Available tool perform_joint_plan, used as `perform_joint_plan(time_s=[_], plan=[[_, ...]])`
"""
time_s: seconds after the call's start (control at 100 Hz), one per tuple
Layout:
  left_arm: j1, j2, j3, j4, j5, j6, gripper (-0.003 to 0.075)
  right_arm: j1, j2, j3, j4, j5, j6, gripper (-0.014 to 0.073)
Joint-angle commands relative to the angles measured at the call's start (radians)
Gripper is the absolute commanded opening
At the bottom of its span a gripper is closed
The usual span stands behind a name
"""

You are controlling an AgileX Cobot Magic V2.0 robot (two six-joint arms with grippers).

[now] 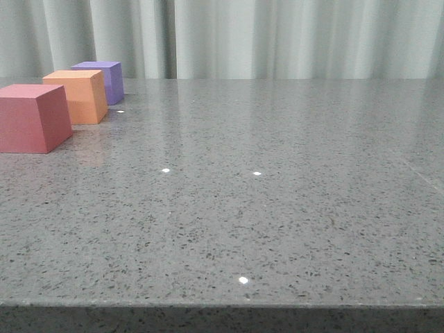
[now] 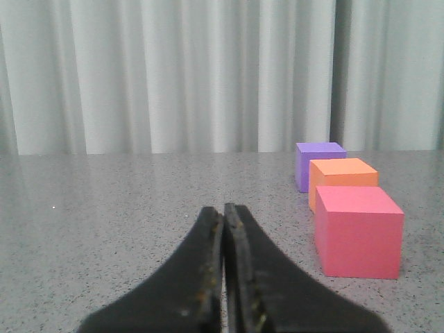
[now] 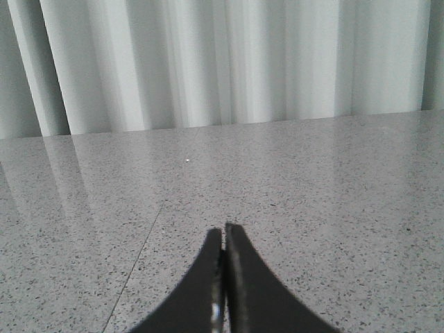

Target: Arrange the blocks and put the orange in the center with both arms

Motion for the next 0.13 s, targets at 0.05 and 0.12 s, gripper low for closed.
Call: perform_joint_plan(time_s=[0.05, 0.12], plan=[[0.002, -0.03, 0.044, 0.0, -0.08, 0.001, -0.0019, 0.004, -0.021, -0.018, 0.0, -0.086, -0.008, -0.0067], [0.002, -0.03, 0.044, 0.0, -0.08, 0.001, -0.0019, 0.004, -0.021, -0.018, 0.0, -0.086, -0.008, -0.0067]])
